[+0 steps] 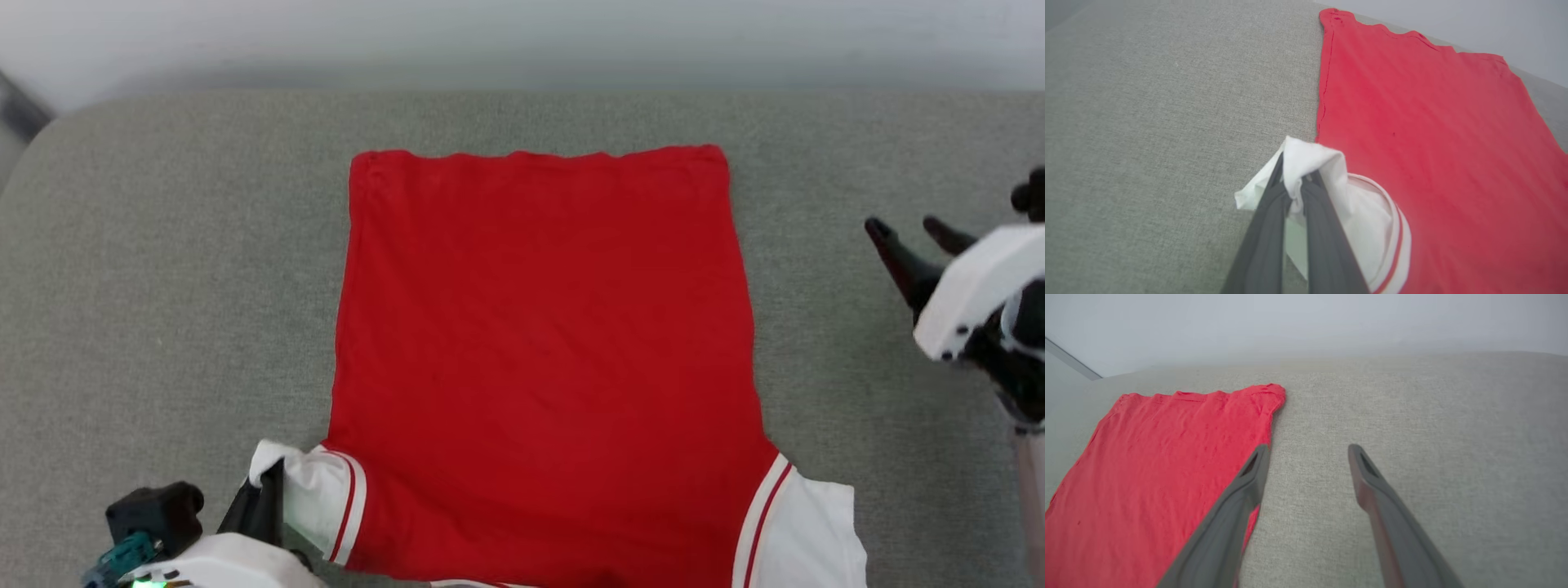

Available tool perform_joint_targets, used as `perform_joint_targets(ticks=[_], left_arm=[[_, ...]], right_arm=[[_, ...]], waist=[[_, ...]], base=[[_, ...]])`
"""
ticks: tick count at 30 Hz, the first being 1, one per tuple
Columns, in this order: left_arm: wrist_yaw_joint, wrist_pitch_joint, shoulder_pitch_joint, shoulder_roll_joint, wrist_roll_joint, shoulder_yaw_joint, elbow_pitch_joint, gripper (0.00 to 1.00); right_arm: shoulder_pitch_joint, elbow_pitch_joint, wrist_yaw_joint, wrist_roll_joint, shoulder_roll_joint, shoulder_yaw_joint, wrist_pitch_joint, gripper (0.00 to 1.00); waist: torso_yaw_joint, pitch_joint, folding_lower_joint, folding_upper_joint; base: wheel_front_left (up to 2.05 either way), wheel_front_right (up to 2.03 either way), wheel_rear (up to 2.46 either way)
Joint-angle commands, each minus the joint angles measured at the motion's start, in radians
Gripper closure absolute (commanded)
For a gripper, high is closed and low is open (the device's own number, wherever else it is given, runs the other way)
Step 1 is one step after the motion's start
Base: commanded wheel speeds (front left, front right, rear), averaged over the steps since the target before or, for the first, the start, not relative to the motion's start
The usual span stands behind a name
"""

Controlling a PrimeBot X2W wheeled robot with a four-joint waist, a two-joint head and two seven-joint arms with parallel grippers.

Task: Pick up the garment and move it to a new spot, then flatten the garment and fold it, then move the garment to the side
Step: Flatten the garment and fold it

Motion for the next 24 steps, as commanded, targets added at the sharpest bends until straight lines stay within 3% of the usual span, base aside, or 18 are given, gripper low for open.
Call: perform_joint_targets(ticks=[1, 7, 13, 19, 24], left_arm=[[-0.006, -0.007, -0.020, -0.001, 0.007, -0.001, -0.004, 1.00], [-0.042, -0.038, -0.124, -0.032, 0.037, -0.050, -0.006, 1.00], [-0.074, -0.068, -0.200, -0.064, 0.054, -0.092, 0.007, 1.00], [-0.104, -0.094, -0.254, -0.092, 0.059, -0.122, 0.044, 1.00], [-0.122, -0.110, -0.281, -0.106, 0.054, -0.134, 0.080, 1.00]], right_arm=[[-0.024, 0.016, 0.000, -0.008, -0.006, 0.004, 0.005, 0.00], [-0.332, 0.280, 0.000, -0.045, 0.002, 0.044, 0.142, 0.00], [-0.530, 0.434, 0.000, -0.096, 0.014, 0.063, 0.284, 0.00], [-0.630, 0.536, 0.000, -0.149, 0.034, 0.062, 0.321, 0.00], [-0.617, 0.655, -0.001, -0.181, 0.052, 0.055, 0.425, 0.00]], waist=[[0.030, 0.072, -0.0002, -0.0001], [0.091, 0.185, -0.0002, -0.0001], [0.144, 0.265, -0.0002, -0.0001], [0.176, 0.317, -0.0002, -0.0001], [0.191, 0.330, -0.0002, -0.0001]], base=[[0.00, 0.00, 0.00], [0.00, 0.00, 0.00], [0.00, 0.00, 0.00], [0.00, 0.00, 0.00], [0.00, 0.00, 0.00]])
